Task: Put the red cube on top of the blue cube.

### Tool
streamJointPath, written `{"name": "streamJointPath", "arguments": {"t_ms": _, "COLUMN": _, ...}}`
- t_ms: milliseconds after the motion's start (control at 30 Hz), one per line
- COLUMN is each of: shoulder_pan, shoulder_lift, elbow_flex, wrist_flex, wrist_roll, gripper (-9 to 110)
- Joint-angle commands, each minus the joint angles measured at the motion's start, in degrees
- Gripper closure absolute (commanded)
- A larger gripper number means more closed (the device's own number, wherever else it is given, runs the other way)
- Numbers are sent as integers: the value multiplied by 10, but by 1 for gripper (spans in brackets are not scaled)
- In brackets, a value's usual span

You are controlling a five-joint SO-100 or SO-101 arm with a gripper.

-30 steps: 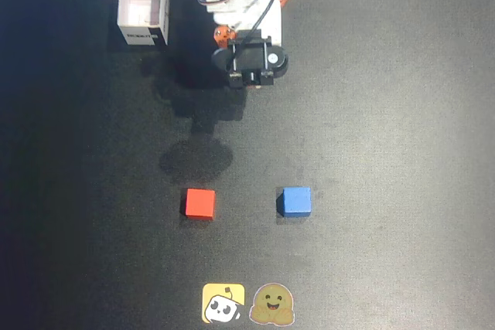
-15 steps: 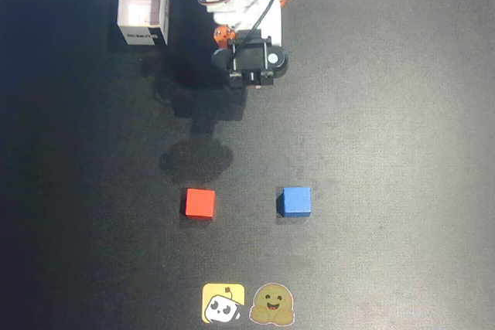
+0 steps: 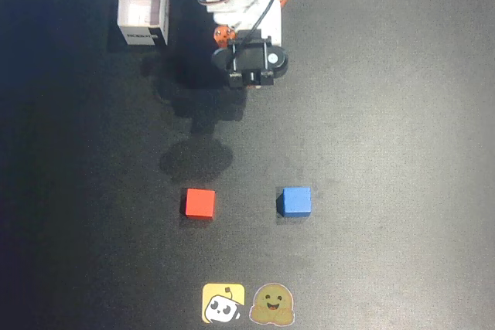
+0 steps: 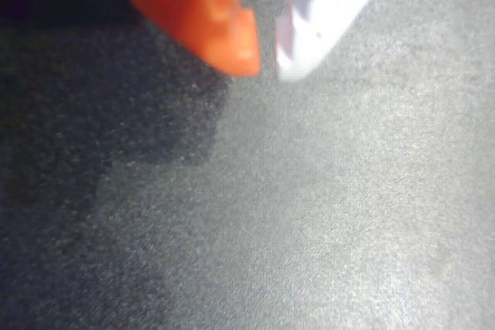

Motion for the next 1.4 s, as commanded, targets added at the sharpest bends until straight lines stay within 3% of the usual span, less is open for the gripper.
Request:
{"name": "streamJointPath", "arguments": {"t_ms": 0, "shoulder_pan": -5, "shoulder_lift": -10, "elbow_flex": -49, "wrist_flex": -3, "wrist_roll": 9, "gripper": 101}}
{"name": "streamJointPath", "arguments": {"t_ms": 300, "shoulder_pan": -4, "shoulder_lift": -196, "elbow_flex": -180, "wrist_flex": -40, "wrist_roll": 28, "gripper": 95}}
{"name": "streamJointPath", "arguments": {"t_ms": 367, "shoulder_pan": -3, "shoulder_lift": -257, "elbow_flex": -226, "wrist_flex": -50, "wrist_roll": 33, "gripper": 87}}
{"name": "streamJointPath", "arguments": {"t_ms": 600, "shoulder_pan": 23, "shoulder_lift": -455, "elbow_flex": -383, "wrist_flex": -69, "wrist_roll": 49, "gripper": 76}}
{"name": "streamJointPath", "arguments": {"t_ms": 900, "shoulder_pan": 62, "shoulder_lift": -701, "elbow_flex": -586, "wrist_flex": -73, "wrist_roll": 39, "gripper": 75}}
{"name": "streamJointPath", "arguments": {"t_ms": 1367, "shoulder_pan": 70, "shoulder_lift": -918, "elbow_flex": -718, "wrist_flex": -135, "wrist_roll": 23, "gripper": 75}}
